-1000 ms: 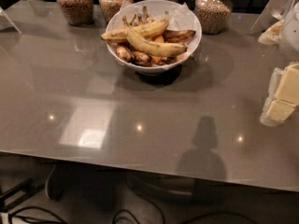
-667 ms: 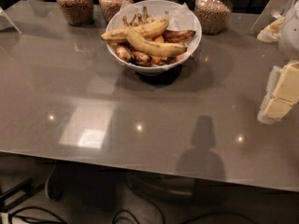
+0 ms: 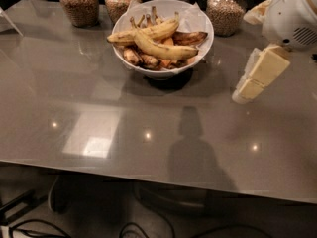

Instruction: Pick banana from white bowl

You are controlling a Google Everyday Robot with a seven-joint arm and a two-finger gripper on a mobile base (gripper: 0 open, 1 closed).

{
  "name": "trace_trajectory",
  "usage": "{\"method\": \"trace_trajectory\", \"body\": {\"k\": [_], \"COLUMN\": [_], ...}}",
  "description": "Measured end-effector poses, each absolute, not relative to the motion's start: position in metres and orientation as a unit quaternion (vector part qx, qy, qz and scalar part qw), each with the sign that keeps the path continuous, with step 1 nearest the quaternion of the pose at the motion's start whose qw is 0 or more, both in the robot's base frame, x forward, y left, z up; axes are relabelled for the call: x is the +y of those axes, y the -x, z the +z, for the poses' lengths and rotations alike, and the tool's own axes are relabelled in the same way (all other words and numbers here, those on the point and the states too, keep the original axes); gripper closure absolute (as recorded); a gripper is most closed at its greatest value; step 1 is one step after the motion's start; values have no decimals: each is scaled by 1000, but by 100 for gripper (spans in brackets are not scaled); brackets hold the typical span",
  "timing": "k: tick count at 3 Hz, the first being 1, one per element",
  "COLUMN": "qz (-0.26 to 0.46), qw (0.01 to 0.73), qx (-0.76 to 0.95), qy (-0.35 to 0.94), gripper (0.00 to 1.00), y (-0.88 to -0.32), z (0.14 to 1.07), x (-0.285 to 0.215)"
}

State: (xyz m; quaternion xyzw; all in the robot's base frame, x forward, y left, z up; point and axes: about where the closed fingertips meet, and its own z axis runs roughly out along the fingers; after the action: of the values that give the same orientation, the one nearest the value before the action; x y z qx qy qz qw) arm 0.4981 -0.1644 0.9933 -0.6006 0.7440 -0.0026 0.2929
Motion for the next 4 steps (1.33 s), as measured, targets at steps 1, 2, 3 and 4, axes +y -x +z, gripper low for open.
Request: {"method": "trace_trajectory", "body": {"k": [1,2,3,4], "qz": [29,59,77,76], "qw": [331,350,360,360], "qx": [729,719,700,700], "qy": [598,598,612,613], "gripper": [0,0,0,0], "y": [-536,-563,-591,-591], "z": [996,994,982,982], "x": [-131,-101,-59,-59]}}
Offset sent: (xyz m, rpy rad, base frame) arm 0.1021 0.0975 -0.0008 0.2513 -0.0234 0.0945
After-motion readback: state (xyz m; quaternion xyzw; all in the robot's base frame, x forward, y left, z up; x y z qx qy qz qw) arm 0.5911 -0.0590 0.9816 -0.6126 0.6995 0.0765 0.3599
